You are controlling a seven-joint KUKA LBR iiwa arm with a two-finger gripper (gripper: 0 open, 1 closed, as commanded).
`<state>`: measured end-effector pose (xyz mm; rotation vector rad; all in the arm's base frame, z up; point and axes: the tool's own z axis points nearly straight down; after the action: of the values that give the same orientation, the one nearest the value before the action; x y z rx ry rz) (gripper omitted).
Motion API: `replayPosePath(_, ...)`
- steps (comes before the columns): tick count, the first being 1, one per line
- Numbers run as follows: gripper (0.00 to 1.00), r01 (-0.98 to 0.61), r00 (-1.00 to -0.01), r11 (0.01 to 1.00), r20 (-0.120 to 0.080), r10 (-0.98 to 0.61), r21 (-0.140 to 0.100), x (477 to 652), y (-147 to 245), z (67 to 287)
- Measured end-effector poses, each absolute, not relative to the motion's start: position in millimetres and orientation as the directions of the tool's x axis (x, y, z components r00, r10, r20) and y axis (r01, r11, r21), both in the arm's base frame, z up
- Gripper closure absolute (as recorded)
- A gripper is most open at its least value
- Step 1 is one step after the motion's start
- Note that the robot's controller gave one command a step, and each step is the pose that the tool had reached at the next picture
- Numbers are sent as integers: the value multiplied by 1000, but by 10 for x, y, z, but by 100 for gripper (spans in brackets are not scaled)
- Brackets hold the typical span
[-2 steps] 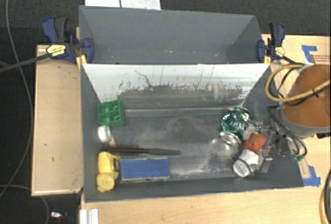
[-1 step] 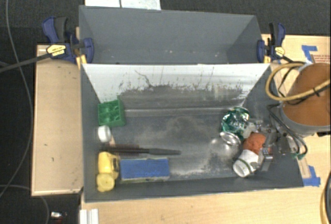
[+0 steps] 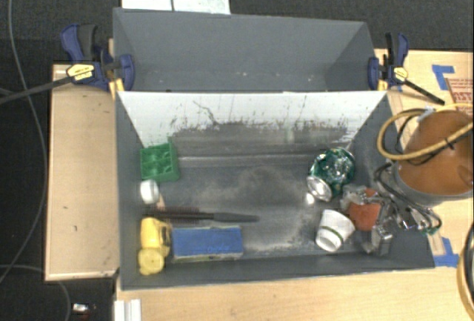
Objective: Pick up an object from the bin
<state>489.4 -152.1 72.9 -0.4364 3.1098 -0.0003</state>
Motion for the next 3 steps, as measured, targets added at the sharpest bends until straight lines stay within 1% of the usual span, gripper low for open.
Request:
replayPosePath(1,0,-443,-897,897,-14,-443,-5,4796,-1505,724)
replayPosePath(2,0,-608,-794,794,-5,-608,-3,4779,-1071,951)
replayPosePath(3,0,-892,-453,453,-5,-892,-10,4780,-1021,781)
